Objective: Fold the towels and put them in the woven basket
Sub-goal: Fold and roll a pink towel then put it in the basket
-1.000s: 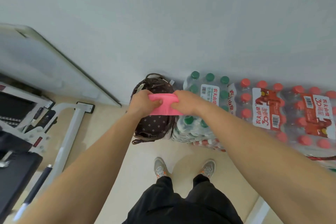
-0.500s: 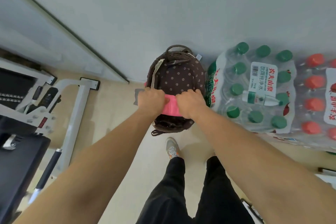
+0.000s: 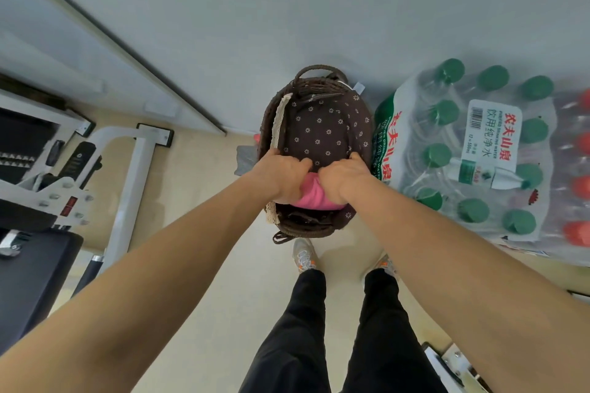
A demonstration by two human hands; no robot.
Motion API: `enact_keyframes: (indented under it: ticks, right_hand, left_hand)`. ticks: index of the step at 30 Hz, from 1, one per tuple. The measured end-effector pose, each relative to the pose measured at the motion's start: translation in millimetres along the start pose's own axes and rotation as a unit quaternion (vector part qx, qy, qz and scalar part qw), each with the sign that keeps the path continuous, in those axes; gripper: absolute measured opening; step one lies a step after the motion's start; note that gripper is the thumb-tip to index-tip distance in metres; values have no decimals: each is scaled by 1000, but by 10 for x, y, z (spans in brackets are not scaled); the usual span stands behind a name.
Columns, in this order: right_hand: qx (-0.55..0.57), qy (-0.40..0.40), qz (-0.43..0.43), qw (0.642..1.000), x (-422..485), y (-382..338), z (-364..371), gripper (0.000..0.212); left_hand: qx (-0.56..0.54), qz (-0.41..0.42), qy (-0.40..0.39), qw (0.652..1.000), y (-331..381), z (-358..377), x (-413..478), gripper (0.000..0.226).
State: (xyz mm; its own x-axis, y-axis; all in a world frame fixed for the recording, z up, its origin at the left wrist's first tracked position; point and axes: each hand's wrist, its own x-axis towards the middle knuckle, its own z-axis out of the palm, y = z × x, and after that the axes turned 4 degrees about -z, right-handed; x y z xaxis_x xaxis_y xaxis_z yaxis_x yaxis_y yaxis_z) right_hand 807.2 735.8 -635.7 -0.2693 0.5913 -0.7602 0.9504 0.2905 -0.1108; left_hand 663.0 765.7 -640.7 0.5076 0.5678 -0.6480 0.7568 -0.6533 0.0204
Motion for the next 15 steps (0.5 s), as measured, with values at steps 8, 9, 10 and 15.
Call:
enact_keyframes:
  ticks: [8, 9, 10, 15]
  right_hand:
    - [5, 31, -17, 999, 22, 43, 23, 23]
    - [1, 31, -16, 999, 41, 49, 42, 22]
    - [-3, 34, -14, 999, 55, 56, 60, 21]
    - [-5, 145, -16, 989, 36, 37, 113, 32]
  left_hand:
    - [127, -27, -97, 987, -15, 99, 43, 31]
    - [134, -27, -98, 986, -14, 122, 53, 31]
    - [143, -24, -91, 985, -16, 145, 64, 31]
    - [140, -22, 60, 988, 10, 161, -38, 26]
